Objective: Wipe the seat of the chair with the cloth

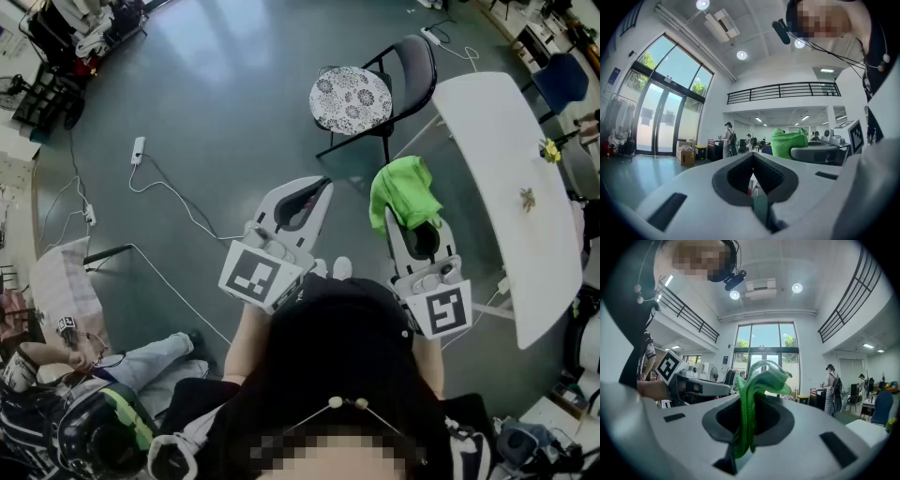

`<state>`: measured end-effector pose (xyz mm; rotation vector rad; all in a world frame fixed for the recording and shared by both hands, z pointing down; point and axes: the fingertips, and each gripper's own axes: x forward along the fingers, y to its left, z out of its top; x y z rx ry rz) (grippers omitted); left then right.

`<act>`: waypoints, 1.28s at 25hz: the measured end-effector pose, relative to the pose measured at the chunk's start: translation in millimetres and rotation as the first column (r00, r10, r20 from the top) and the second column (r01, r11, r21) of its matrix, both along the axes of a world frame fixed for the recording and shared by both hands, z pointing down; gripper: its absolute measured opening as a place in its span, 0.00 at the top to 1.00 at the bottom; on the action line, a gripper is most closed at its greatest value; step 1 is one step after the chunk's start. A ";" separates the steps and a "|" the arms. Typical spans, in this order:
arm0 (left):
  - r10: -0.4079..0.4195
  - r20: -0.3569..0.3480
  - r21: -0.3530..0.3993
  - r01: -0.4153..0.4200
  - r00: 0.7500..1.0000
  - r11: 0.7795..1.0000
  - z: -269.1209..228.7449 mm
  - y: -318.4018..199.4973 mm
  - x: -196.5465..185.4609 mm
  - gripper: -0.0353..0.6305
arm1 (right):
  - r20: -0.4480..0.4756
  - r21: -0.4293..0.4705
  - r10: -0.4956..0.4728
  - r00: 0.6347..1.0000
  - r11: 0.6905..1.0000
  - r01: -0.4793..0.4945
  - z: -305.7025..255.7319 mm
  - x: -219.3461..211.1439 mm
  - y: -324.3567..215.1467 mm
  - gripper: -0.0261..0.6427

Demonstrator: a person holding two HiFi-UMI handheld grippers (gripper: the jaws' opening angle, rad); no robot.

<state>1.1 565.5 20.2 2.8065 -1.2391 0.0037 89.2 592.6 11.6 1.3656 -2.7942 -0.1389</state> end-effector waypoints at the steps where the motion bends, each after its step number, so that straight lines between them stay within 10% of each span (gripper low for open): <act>1: 0.000 0.003 -0.002 0.000 1.000 1.000 0.3 0.0 1.7 0.94 | -0.001 -0.002 0.000 1.000 1.000 0.000 0.5 1.3 0.5 0.88; 32: -0.113 -0.063 -0.130 0.104 0.992 0.986 29.6 -21.6 10.0 0.94 | -0.055 -0.041 0.016 0.998 0.999 -0.019 28.1 82.6 -17.1 0.88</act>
